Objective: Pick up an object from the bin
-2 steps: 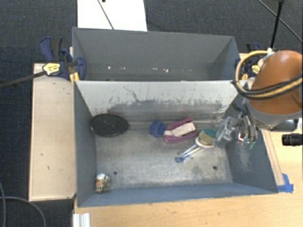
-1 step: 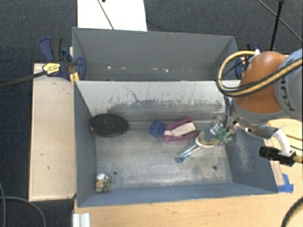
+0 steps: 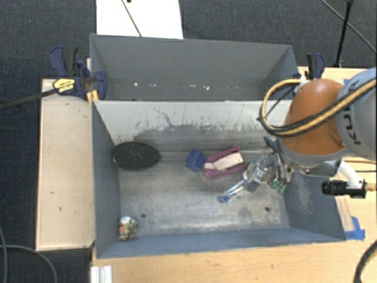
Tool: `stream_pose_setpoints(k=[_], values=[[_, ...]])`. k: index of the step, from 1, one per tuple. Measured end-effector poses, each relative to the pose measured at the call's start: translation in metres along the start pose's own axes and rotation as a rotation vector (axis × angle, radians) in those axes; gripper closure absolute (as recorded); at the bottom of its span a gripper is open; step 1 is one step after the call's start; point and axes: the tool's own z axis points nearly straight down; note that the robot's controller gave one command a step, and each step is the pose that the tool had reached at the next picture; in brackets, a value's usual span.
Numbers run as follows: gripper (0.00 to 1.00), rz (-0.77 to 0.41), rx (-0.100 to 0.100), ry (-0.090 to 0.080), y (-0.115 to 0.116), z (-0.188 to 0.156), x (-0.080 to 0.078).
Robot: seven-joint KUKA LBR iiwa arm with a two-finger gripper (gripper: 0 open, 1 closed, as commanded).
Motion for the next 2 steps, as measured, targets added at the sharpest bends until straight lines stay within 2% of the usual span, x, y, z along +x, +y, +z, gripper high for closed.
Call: stream_pose_setpoints(k=[1,2], values=[[1.00,0.025,-0.001,-0.008,-0.042,-0.038,-0.044],[1.00,0.073,-0.003,-0.001,0.010,-0.028,-0.023]])
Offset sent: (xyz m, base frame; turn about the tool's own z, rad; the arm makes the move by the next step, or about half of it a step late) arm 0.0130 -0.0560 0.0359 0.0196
